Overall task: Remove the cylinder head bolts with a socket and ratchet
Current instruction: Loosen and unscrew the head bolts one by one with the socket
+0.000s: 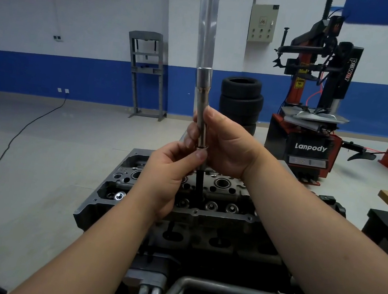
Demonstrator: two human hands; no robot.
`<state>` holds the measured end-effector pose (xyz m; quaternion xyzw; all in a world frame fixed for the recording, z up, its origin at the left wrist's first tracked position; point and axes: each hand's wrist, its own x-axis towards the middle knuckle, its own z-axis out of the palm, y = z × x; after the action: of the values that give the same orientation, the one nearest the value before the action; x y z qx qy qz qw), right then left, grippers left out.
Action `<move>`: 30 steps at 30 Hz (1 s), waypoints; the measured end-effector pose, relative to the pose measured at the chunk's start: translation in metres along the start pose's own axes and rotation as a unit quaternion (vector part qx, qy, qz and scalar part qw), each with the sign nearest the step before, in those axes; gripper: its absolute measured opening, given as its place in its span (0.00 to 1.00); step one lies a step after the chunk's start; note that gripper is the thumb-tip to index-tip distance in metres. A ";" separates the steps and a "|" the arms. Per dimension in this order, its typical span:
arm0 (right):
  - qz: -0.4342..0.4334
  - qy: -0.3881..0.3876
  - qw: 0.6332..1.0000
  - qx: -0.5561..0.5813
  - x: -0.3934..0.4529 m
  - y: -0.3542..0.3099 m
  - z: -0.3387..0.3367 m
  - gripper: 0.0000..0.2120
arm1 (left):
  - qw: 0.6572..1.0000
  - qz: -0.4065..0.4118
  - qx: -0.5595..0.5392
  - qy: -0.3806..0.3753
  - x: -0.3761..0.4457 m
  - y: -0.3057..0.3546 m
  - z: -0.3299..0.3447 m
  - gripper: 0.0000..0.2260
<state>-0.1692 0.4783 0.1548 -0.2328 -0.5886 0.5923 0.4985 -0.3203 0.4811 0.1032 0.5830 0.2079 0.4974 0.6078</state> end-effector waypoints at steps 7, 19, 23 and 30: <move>0.021 -0.007 0.999 0.025 0.000 -0.001 -0.001 0.16 | 0.999 -0.006 -0.030 -0.040 -0.002 0.002 -0.004 0.05; -0.003 -0.003 1.000 0.011 0.000 0.000 -0.001 0.15 | 1.000 -0.012 0.014 -0.016 0.000 0.000 -0.001 0.03; 0.025 0.002 1.000 -0.006 -0.003 -0.002 -0.003 0.17 | 0.998 -0.021 -0.024 -0.056 -0.002 0.003 -0.005 0.07; -0.002 -0.020 1.000 0.000 -0.001 0.001 -0.002 0.15 | 1.000 0.001 0.002 -0.006 -0.002 0.001 0.002 0.06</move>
<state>-0.1679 0.4787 0.1529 -0.2194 -0.5992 0.5957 0.4879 -0.3204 0.4782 0.1039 0.5875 0.2051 0.4939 0.6072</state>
